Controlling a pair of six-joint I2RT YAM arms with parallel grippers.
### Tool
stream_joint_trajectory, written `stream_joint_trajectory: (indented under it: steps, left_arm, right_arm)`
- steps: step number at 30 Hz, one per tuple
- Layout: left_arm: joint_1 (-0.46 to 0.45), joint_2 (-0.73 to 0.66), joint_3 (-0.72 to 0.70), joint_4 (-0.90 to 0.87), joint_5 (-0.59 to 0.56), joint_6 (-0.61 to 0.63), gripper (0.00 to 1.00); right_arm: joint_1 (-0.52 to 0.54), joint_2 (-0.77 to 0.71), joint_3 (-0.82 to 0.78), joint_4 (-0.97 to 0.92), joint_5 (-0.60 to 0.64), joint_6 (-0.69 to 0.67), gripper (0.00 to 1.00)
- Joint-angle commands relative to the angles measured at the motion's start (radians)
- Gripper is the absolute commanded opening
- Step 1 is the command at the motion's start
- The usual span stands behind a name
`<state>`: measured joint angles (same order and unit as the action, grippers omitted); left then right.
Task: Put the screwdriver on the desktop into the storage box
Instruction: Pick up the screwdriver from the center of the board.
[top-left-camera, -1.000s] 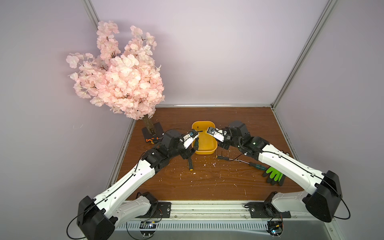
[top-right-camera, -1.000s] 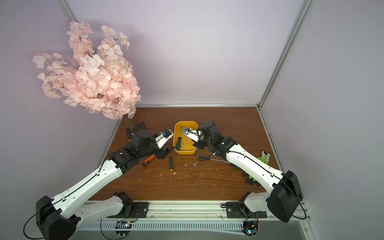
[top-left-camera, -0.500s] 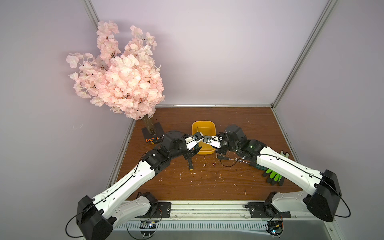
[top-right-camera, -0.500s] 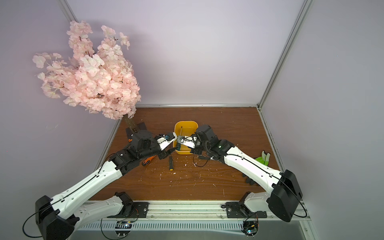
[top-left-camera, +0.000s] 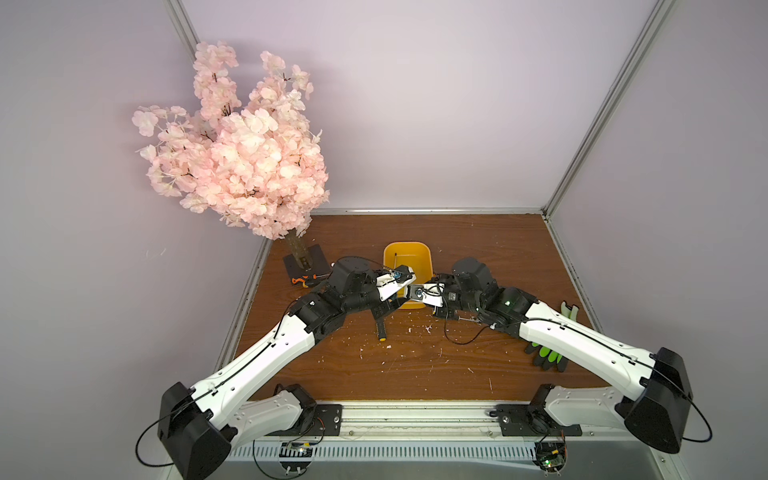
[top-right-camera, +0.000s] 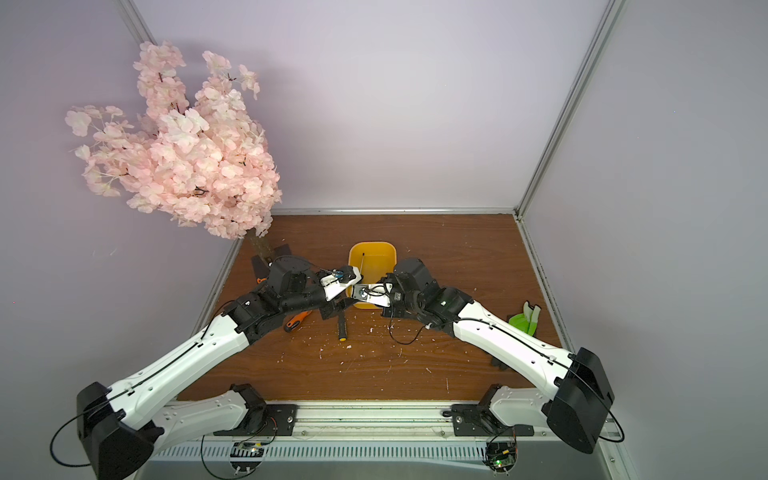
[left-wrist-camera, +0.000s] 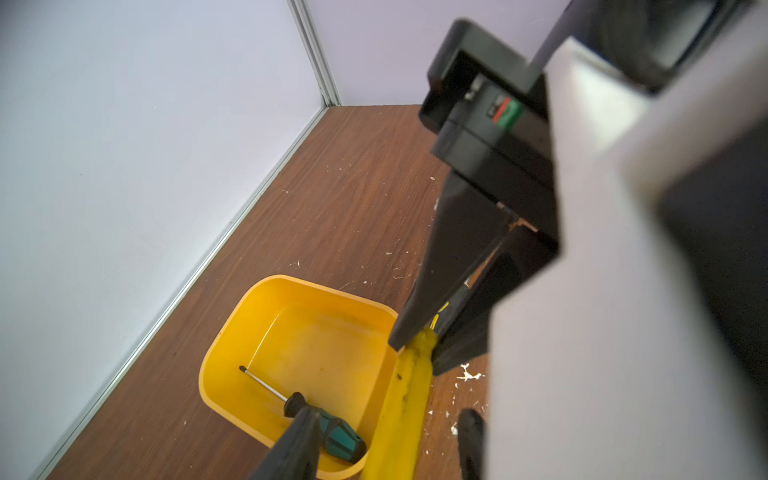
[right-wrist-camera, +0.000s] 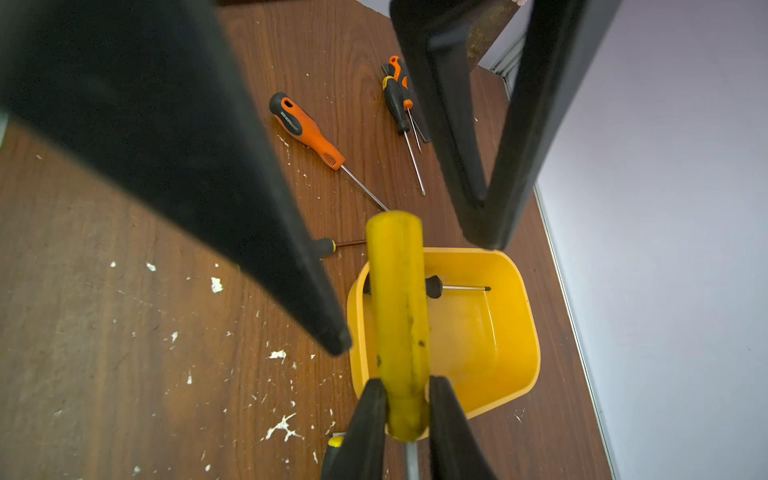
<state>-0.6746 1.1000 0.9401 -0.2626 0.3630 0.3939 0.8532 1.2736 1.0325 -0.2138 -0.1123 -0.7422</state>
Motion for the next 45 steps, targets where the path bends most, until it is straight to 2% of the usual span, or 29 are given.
stream_joint_trajectory:
  steps: [1,10,13,16,18,22,25,33,37,39,43,45]
  left_arm:
    - [-0.019,0.013,0.034,-0.058,0.063,0.004,0.55]
    - [-0.022,0.033,0.046,-0.088,0.090,-0.006,0.36]
    - [-0.022,0.038,0.046,-0.089,0.096,-0.014,0.27]
    - [-0.023,0.045,0.051,-0.093,0.099,-0.016,0.22]
    - [-0.024,0.049,0.051,-0.095,0.098,-0.018,0.24]
    - [-0.025,0.049,0.052,-0.104,0.084,-0.021,0.42]
    - [-0.024,0.050,0.053,-0.121,0.074,-0.012,0.44]
    - [-0.025,0.055,0.055,-0.127,0.091,-0.017,0.28]
    - [-0.024,0.058,0.065,-0.129,0.103,-0.023,0.07]
    - [-0.024,0.061,0.068,-0.131,0.107,-0.024,0.01]
    - [-0.025,0.065,0.066,-0.136,0.117,-0.031,0.00]
    - [-0.025,0.065,0.066,-0.129,0.109,-0.043,0.00]
  right_arm:
    - [0.009,-0.027,0.012,0.056,-0.016,-0.005,0.13]
    - [0.011,-0.024,0.019,0.052,-0.002,-0.029,0.12]
    - [0.011,-0.028,0.017,0.062,0.001,-0.035,0.12]
    - [0.010,-0.023,0.023,0.063,0.006,-0.047,0.12]
    - [0.010,-0.022,0.027,0.059,0.010,-0.055,0.12]
    - [0.010,-0.017,0.032,0.052,0.021,-0.066,0.11]
    - [0.011,-0.017,0.033,0.050,0.025,-0.072,0.11]
    - [0.010,-0.019,0.034,0.047,0.020,-0.080,0.11]
    - [0.010,-0.018,0.035,0.047,0.028,-0.083,0.11]
    - [0.011,-0.023,0.031,0.057,0.029,-0.082,0.11]
    - [0.010,-0.028,0.027,0.082,0.042,-0.076,0.14]
    - [0.010,-0.028,0.022,0.097,0.067,-0.059,0.25]
